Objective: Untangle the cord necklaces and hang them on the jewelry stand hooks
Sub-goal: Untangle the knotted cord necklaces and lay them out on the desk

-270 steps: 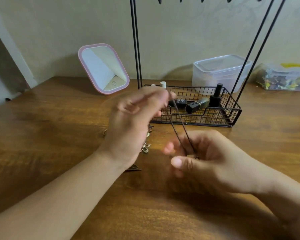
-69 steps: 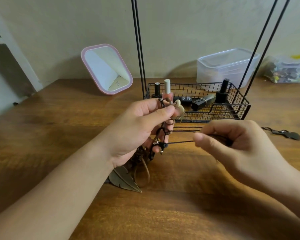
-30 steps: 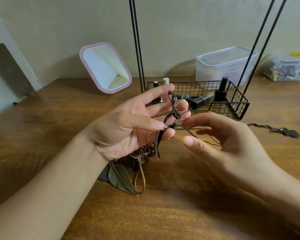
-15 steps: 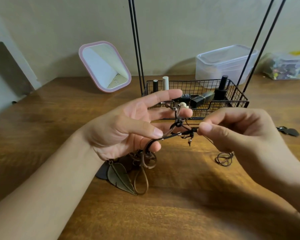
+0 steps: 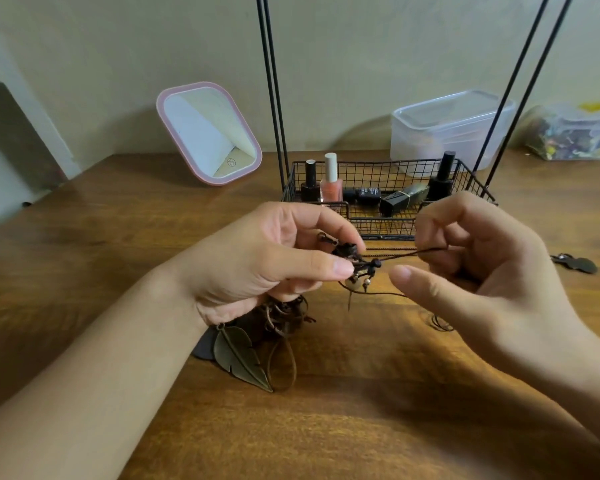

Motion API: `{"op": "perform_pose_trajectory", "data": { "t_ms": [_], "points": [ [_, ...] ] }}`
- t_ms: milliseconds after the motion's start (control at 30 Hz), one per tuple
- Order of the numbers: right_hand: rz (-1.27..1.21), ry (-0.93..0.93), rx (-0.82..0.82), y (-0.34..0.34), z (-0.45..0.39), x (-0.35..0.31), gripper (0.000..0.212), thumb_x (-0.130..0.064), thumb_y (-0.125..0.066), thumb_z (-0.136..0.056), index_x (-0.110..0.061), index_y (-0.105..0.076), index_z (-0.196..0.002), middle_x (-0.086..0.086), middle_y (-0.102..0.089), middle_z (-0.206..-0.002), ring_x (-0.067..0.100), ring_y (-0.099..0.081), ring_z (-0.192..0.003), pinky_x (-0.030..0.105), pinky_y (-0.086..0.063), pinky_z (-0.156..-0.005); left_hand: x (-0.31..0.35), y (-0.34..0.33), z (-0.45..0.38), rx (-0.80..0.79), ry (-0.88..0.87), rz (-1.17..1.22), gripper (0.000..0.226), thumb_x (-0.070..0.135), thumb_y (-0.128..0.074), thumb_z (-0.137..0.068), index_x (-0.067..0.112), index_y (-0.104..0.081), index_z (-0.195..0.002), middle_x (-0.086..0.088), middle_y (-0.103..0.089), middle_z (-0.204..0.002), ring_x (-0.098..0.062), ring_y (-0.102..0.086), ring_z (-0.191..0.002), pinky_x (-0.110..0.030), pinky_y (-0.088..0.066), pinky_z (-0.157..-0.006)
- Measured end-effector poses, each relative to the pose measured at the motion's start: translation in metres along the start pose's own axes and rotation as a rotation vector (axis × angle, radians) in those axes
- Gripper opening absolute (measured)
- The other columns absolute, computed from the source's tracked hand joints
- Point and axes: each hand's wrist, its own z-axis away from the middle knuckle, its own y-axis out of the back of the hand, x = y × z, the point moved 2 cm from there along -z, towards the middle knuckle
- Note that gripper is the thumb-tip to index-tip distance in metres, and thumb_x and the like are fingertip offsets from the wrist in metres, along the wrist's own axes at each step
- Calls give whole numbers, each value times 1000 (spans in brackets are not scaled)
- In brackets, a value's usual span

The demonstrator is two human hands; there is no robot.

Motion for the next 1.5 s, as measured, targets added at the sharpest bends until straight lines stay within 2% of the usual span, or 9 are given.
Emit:
{"op": "perform_pose_trajectory", "data": {
  "t_ms": [133,300,533,667,833,967,1067,1267,1500],
  "points": [
    [284,100,-10,-3,0,-9,21,-46,-72,-81,-26,-67,-76,-5,-49,-74,15,-44,-63,14,-31,-55,1,-2,0,19,-6,-9,18,5,-71,-77,17,-74,-90,-5,-53,-65,-5,-42,-44,-14,-26,-40],
    [238,28,-14,-10,0,-4,15,-54,-70,-79,-41,-73,-86,-9,-44,-71,11,-44,-62,17,-32,-53,0,-7,0,-3,-29,-49,19,5,-71,-77,20,-74,-88,-10,-52,-71,-4,-43,-46,-13,-29,-40],
    [189,-44,-86,-6,-5,3,20,-56,-66,-79,-37,-71,-77,-7,-57,-81,15,-55,-69,8,-36,-57,1,-3,0,36,-22,-91,15,9,-68,-81,17,-73,-92,-6,-47,-62,-9,-38,-50,-17,-23,-41],
    [185,-80,-89,-2,-7,8,24,-57,-62,-80,-35,-72,-78,-11,-60,-91,17,-61,-83,12,-43,-65,0,-2,-1,80,-3,-118,9,11,-70,-81,16,-71,-89,-10,-47,-66,-10,-39,-52,-17,-22,-41],
    [174,-85,-138,-2,-8,14,31,-50,-49,-92,-28,-65,-77,-8,-59,-96,19,-60,-95,20,-46,-76,-2,-1,-2,178,-6,-166,2,12,-68,-89,12,-68,-90,-1,-61,-71,-7,-41,-46,-14,-28,-43],
    [100,-104,-190,-2,-9,15,33,-47,-46,-93,-25,-63,-75,-7,-57,-98,14,-58,-94,13,-43,-73,-2,0,-3,220,-55,-285,4,16,-68,-89,13,-71,-91,-6,-63,-65,-11,-42,-47,-14,-35,-44],
    [46,-142,-210,1,-10,15,36,-49,-46,-91,-23,-65,-76,-7,-57,-100,7,-57,-88,7,-42,-68,-2,4,-3,245,-103,-364,6,21,-72,-86,17,-74,-90,-5,-60,-61,-12,-49,-54,-14,-39,-50],
    [7,-141,-217,4,-12,15,39,-49,-48,-92,-17,-65,-76,-7,-57,-103,2,-56,-86,6,-40,-67,-2,9,-4,242,-103,-278,13,25,-71,-82,14,-75,-88,-2,-46,-55,-14,-35,-52,-19,-32,-46],
    [7,-119,-238,8,-13,13,43,-56,-49,-92,-19,-63,-73,-7,-61,-104,13,-58,-97,18,-45,-79,-3,8,-4,276,-74,-244,15,22,-68,-85,9,-71,-90,-9,-35,-59,-11,-29,-49,-15,-27,-43]
  ]
}}
